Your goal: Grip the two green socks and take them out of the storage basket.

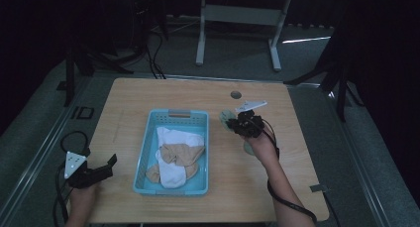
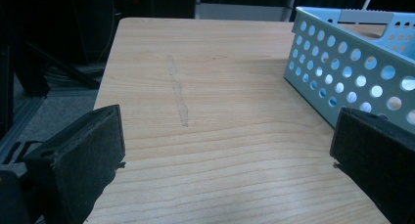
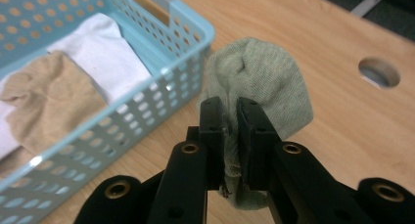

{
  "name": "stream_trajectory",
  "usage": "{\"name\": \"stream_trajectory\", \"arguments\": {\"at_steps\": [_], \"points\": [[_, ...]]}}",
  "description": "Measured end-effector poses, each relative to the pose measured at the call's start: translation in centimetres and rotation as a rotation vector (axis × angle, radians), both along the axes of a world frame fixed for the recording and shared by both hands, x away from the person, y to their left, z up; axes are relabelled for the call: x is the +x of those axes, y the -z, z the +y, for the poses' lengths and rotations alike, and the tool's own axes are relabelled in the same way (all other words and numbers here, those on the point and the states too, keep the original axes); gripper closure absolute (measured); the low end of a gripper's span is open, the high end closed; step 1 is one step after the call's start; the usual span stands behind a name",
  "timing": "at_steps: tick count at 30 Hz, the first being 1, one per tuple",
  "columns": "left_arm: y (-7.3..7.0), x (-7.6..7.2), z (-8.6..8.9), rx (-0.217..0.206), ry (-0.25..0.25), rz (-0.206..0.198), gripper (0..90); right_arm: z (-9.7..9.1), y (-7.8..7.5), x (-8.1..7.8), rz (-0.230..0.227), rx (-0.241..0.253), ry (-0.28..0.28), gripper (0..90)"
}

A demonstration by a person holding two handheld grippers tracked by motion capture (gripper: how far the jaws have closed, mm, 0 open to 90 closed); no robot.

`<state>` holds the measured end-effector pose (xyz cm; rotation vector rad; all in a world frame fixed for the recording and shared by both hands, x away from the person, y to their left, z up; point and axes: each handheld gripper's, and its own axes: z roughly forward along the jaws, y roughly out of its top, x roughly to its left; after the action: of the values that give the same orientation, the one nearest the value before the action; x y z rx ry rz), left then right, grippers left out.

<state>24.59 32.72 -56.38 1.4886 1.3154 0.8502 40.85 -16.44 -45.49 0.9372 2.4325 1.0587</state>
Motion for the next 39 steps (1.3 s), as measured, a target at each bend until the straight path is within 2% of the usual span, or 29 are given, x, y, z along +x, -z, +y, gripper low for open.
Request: {"name": "stream_trajectory", "arguments": {"at_steps": [3,4,5,11,13,17,20,23,24,25,26,30,32,36,37,39], "points": [[0.0,0.0,0.0,0.003,0.001,0.000,0.0,-0.4,1.6,0.6,0.022,0.004,0.033,81.6],[0.0,0.0,0.0,0.003,0.001,0.000,0.0,-0.4,1.6,0.6,0.022,0.004,0.033,81.6],[0.0,0.0,0.0,0.002,0.001,0.001,0.0,-0.5,2.4,0.9,0.039,0.001,0.043,81.6],[0.0,0.0,0.0,0.001,0.002,0.000,0.0,-0.4,4.5,1.5,0.070,-0.012,0.066,81.5],[0.0,0.0,0.0,0.001,0.003,0.000,0.0,-0.4,4.8,1.5,0.073,-0.014,0.069,81.6],[0.0,0.0,0.0,0.000,0.003,0.001,0.0,-0.1,6.4,1.8,0.107,-0.019,0.071,81.1],[0.0,0.0,0.0,0.000,0.004,0.000,0.0,0.0,6.9,1.8,0.126,-0.005,0.064,78.7],[0.0,0.0,0.0,0.001,0.004,-0.001,0.0,0.2,7.0,1.7,0.124,-0.020,0.042,71.2],[0.0,0.0,0.0,0.001,0.004,-0.001,0.0,0.2,7.0,1.7,0.124,-0.020,0.042,71.2],[0.0,0.0,0.0,0.000,0.003,0.000,0.0,0.2,6.9,1.7,0.129,-0.020,0.032,67.4],[0.0,0.0,0.0,0.000,0.003,0.000,0.0,0.1,6.7,1.5,0.122,-0.005,0.016,59.5],[0.0,0.0,0.0,0.000,0.003,0.000,0.0,-0.2,6.3,1.0,0.100,-0.004,0.005,48.8],[0.0,0.0,0.0,0.000,0.002,0.000,0.0,-0.4,6.1,0.7,0.091,0.018,-0.008,43.4],[0.0,0.0,0.0,0.001,0.001,0.001,0.0,-1.1,5.5,-0.1,0.084,0.096,-0.027,25.4],[0.0,0.0,0.0,0.001,0.000,0.001,0.0,-1.2,5.5,-0.3,0.081,0.103,-0.033,22.1],[0.0,0.0,0.0,0.001,0.000,0.001,0.0,-1.5,5.2,-0.6,0.082,0.130,-0.045,20.0]]}}
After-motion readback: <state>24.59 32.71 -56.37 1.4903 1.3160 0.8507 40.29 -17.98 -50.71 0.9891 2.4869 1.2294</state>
